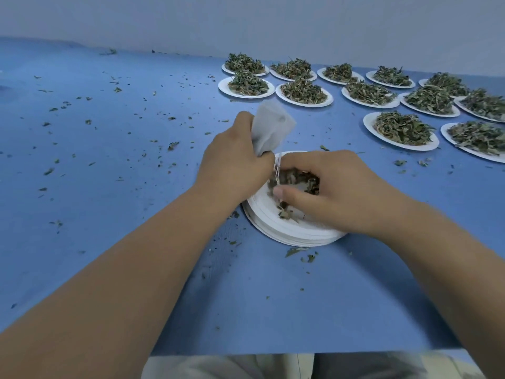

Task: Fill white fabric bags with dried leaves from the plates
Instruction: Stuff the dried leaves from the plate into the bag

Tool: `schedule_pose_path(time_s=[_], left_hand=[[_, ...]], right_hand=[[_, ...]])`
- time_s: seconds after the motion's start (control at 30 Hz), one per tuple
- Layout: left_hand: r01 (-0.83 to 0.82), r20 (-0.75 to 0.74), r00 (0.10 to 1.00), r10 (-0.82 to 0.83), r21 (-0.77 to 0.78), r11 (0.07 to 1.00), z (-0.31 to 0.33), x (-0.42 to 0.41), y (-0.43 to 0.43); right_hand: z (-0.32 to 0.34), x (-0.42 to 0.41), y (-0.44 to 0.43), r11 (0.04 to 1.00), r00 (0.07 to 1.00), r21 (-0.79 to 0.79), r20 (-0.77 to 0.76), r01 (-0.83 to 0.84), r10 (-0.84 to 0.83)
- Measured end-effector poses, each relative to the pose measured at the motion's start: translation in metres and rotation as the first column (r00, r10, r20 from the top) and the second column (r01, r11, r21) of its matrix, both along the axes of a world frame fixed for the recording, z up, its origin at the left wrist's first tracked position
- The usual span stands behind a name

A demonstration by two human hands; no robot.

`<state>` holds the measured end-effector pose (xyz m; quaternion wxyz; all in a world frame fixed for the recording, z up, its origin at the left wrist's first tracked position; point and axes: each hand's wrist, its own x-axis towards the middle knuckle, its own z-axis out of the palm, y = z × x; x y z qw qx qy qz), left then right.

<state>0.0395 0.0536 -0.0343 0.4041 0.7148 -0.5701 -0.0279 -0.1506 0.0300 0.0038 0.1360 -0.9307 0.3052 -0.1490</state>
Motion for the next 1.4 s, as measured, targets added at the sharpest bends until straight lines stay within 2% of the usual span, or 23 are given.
schedule_pose_path(time_s=[0.07,0.17,0.2,0.33,0.43,0.57,0.63,0.8,0.97,1.1,1.2,1.3,1.4], left_hand=[[-0.013,0.0,1.0,0.013,0.007,1.0,0.0,0.0,-0.001],[-0.015,-0.016,1.0,0.016,0.023,1.0,0.001,0.002,-0.003],[-0.017,-0.017,1.0,0.017,0.027,0.999,0.001,0.002,-0.004],[-0.032,-0.01,0.999,0.032,0.015,0.999,-0.001,0.001,-0.007],[-0.033,-0.036,0.999,0.033,0.006,0.999,-0.004,0.002,-0.008],[-0.033,-0.033,0.999,0.034,0.017,0.999,-0.006,0.005,-0.011],[-0.046,-0.027,0.999,0.047,0.021,0.999,-0.007,0.005,-0.012],[-0.046,-0.056,0.997,0.048,0.034,0.998,-0.008,0.004,-0.012],[-0.04,-0.055,0.998,0.043,0.045,0.998,-0.007,0.003,-0.011],[-0.048,-0.058,0.997,0.051,0.056,0.997,-0.005,0.002,-0.01],[-0.04,-0.085,0.995,0.045,0.058,0.997,-0.004,0.003,-0.009],[-0.038,-0.075,0.996,0.042,0.055,0.998,-0.003,0.002,-0.008],[-0.034,-0.033,0.999,0.035,0.033,0.999,-0.002,0.001,-0.006]], right_hand=[[-0.001,-0.005,0.005,0.999,0.997,-0.037,0.07,0.024,-0.021],[-0.004,-0.011,0.015,0.977,0.997,-0.213,-0.067,0.019,-0.034],[-0.006,-0.011,0.019,0.975,0.993,-0.223,-0.107,0.014,-0.039],[-0.014,-0.006,0.022,0.996,0.987,-0.085,-0.157,0.016,-0.029],[-0.017,-0.001,0.021,0.999,0.996,-0.039,-0.078,-0.036,0.033],[-0.021,-0.003,0.02,0.992,0.983,-0.02,0.134,-0.121,0.123],[-0.022,-0.007,0.019,0.991,0.975,-0.033,0.179,-0.126,0.13],[-0.024,-0.012,0.021,0.987,0.969,-0.083,0.191,-0.141,0.154],[-0.026,-0.02,0.019,0.95,0.976,-0.235,0.02,-0.204,0.215],[-0.031,-0.019,0.019,0.944,0.964,-0.271,0.128,-0.19,0.231],[-0.03,-0.019,0.021,0.966,0.954,-0.216,0.228,-0.144,0.193],[-0.025,-0.02,0.022,0.996,0.925,0.034,0.374,-0.083,0.064],[-0.014,-0.017,0.014,0.968,0.885,0.25,0.452,-0.003,-0.114]])
